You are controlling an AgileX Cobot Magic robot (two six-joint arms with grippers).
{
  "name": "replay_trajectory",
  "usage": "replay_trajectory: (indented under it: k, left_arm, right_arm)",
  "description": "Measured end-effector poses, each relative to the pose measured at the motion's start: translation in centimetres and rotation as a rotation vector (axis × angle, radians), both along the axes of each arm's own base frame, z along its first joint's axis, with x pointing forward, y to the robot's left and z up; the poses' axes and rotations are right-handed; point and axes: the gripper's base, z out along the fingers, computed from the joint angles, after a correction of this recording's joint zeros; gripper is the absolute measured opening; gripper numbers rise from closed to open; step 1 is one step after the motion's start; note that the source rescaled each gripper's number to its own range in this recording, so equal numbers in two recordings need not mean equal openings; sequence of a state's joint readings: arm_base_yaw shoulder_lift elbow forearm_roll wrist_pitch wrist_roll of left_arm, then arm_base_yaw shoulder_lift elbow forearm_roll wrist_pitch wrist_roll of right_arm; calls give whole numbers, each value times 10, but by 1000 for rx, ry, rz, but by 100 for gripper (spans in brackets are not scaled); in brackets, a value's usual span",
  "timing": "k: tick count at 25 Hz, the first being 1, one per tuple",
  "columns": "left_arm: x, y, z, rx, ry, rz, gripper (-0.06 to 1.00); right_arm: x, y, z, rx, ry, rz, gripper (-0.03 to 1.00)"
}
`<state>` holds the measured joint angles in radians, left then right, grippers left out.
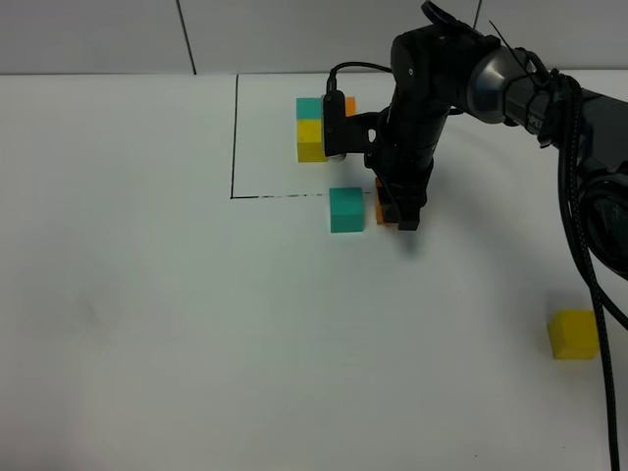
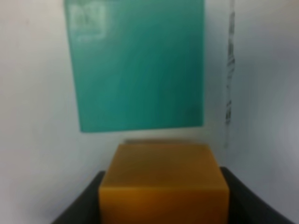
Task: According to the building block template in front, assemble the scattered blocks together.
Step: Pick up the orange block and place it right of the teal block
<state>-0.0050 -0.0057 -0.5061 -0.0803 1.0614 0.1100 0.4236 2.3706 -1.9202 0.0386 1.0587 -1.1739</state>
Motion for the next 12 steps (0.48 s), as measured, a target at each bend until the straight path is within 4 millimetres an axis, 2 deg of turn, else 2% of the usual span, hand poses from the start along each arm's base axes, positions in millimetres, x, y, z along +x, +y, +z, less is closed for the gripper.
replay_trajectory:
  k: [4, 12]
  left_arm:
    - [0, 0, 0, 0, 0, 0, 82]
    - [0, 0, 0, 0, 0, 0, 82]
  right_arm:
    - [0, 1, -10, 0, 20, -3, 1]
    - [1, 1, -9, 6, 23, -3, 1]
